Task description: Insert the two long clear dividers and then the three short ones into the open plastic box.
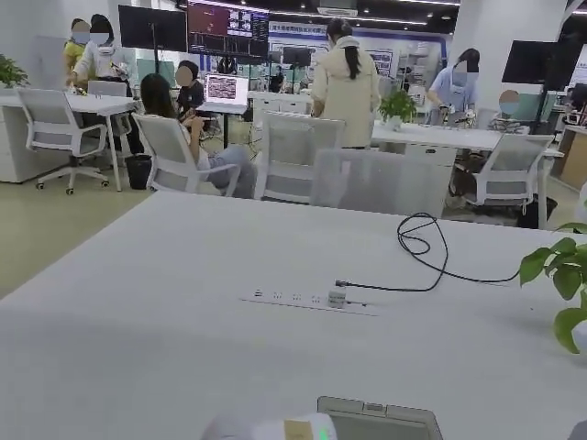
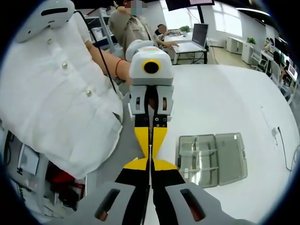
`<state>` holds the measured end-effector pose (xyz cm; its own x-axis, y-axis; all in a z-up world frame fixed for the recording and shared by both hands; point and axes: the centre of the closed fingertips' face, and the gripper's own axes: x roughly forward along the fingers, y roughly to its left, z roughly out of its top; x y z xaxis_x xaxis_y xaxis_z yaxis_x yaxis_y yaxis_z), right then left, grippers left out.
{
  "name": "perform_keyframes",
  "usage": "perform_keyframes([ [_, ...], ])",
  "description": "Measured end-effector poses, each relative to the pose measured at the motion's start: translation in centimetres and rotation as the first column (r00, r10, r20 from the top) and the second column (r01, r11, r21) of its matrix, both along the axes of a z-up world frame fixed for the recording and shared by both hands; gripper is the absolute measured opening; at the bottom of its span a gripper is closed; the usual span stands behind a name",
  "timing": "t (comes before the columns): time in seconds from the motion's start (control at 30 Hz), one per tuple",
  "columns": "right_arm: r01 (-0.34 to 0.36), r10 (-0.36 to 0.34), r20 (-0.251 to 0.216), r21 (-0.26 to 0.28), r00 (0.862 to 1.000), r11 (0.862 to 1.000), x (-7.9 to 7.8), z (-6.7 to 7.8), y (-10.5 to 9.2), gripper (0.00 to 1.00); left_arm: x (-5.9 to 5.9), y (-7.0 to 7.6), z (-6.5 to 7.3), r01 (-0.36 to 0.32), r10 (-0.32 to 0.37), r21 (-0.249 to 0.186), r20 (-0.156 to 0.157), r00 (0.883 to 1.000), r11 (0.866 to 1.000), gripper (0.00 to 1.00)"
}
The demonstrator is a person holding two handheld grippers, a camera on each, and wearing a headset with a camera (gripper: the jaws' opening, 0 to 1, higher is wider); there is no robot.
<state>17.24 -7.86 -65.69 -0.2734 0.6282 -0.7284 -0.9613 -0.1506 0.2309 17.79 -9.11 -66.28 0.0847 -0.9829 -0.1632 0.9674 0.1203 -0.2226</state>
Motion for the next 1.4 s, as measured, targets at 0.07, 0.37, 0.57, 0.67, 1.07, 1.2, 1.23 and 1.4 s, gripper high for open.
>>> perform_keyframes([
  [0.07, -0.004, 0.004, 0.001, 0.000, 1.000, 1.000, -0.1, 0.0, 0.0, 0.03, -0.1, 0.0, 0.0, 0.002, -0.002, 0.002, -0.003, 1.000, 1.000, 0.00],
  [0.37, -0.008, 0.008, 0.010, 0.002, 1.000, 1.000, 0.1, -0.2, 0.0, 0.03, -0.1, 0.1, -0.2, -0.003, 0.003, 0.015, 0.010, 1.000, 1.000, 0.00],
  [0.57, -0.006, 0.006, 0.013, 0.002, 1.000, 1.000, 0.2, -0.2, 0.0, 0.03, 0.1, 0.2, -0.3, -0.008, 0.008, 0.023, 0.009, 1.000, 1.000, 0.00],
  [0.67, -0.002, 0.002, 0.013, 0.006, 1.000, 1.000, 0.3, -0.1, 0.1, 0.03, 0.1, 0.3, -0.5, -0.010, 0.010, 0.031, 0.011, 1.000, 0.999, 0.00],
  [1.07, 0.014, -0.014, 0.029, 0.002, 0.999, 1.000, 1.0, 0.0, -0.5, 0.03, 0.9, 1.4, -1.2, -0.061, 0.061, 0.050, -0.004, 0.998, 0.997, 0.11],
  [1.2, 0.026, -0.026, 0.044, -0.005, 0.999, 1.000, 1.6, -0.1, -0.8, 0.03, 1.3, 2.0, -1.5, -0.081, 0.081, 0.059, -0.003, 0.997, 0.995, 0.15],
  [1.23, 0.030, -0.030, 0.048, -0.006, 0.998, 1.000, 1.7, -0.1, -0.8, 0.03, 1.4, 2.1, -1.5, -0.085, 0.086, 0.062, -0.001, 0.996, 0.994, 0.16],
  [1.4, 0.048, -0.046, 0.070, -0.022, 0.996, 0.999, 2.7, -0.6, -1.3, 0.03, 1.8, 3.0, -1.9, -0.119, 0.119, 0.072, 0.000, 0.993, 0.990, 0.26],
])
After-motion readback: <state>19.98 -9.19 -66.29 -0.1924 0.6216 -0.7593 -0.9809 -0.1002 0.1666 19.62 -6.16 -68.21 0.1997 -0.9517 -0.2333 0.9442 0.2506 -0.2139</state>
